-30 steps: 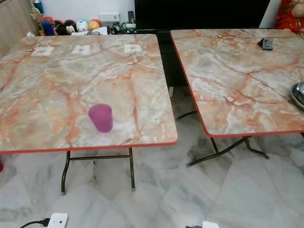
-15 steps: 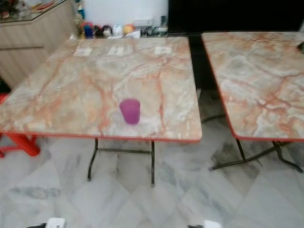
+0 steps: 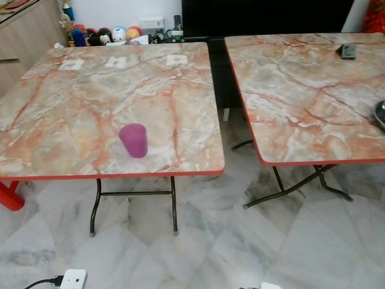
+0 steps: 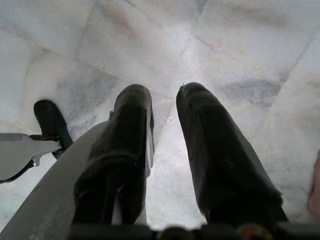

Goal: Setting the table

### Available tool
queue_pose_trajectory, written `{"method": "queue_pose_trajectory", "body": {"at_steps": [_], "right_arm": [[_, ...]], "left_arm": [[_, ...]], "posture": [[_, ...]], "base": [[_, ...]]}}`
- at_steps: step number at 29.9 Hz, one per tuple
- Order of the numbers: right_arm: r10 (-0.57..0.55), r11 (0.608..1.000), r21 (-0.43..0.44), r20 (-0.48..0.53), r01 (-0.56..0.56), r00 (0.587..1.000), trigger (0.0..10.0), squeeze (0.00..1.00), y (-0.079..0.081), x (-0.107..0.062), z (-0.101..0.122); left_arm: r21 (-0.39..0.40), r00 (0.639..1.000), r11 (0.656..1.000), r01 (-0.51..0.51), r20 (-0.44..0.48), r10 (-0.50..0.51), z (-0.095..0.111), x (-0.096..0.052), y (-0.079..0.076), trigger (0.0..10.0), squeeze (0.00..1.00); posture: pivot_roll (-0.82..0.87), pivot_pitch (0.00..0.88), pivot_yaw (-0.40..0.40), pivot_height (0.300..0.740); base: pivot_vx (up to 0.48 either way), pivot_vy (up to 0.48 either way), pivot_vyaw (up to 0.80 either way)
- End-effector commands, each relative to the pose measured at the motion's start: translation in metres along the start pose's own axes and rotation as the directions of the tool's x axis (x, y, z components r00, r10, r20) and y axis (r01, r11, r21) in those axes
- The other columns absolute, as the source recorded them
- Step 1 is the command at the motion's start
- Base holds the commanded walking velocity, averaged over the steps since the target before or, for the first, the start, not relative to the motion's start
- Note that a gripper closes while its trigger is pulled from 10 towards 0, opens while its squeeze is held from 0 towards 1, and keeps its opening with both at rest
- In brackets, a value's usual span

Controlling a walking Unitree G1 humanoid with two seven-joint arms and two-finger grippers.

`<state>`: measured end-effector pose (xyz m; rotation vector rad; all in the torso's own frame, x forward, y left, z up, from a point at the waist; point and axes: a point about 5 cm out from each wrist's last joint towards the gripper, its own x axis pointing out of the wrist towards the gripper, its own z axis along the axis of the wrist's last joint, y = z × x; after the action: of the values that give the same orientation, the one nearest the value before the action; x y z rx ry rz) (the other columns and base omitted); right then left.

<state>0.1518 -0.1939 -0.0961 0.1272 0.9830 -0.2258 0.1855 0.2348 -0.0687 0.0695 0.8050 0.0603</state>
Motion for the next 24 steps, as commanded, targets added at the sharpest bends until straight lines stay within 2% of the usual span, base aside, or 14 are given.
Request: {"method": "queue_pose_trajectory", "body": {"at_steps": [1,6,10,24], "right_arm": [[-0.001,1.0,0.005,-0.022,0.001,1.0,10.0,0.0,0.0003,-0.0011,-0.0064],[-0.002,1.0,0.004,-0.022,0.002,1.0,10.0,0.0,0.0006,-0.001,-0.0061],[-0.002,1.0,0.004,-0.023,0.002,1.0,10.0,0.0,0.0004,-0.001,-0.0061],[0.004,1.0,0.002,-0.023,-0.004,1.0,10.0,0.0,0.0028,-0.0006,-0.005]], "left_arm": [[-0.023,1.0,1.0,-0.014,-0.028,0.013,-0.0085,-0.0029,0.0038,10.0,0.0],[-0.019,1.0,1.0,-0.013,-0.027,0.012,-0.0083,-0.0028,0.0038,10.0,0.0],[-0.017,1.0,1.0,-0.013,-0.027,0.012,-0.0083,-0.0028,0.0037,10.0,0.0],[-0.013,1.0,1.0,-0.015,-0.021,0.015,-0.008,-0.003,0.004,10.0,0.0]], "posture": [[0.01,0.105,0.032,0.74],[0.01,0.104,0.033,0.74],[0.01,0.102,0.033,0.74],[0.01,0.089,0.034,0.74]], "base": [[0.0,0.322,0.0],[0.0,0.375,0.0],[0.0,0.254,-0.76],[0.0,0.0,-0.77]]}}
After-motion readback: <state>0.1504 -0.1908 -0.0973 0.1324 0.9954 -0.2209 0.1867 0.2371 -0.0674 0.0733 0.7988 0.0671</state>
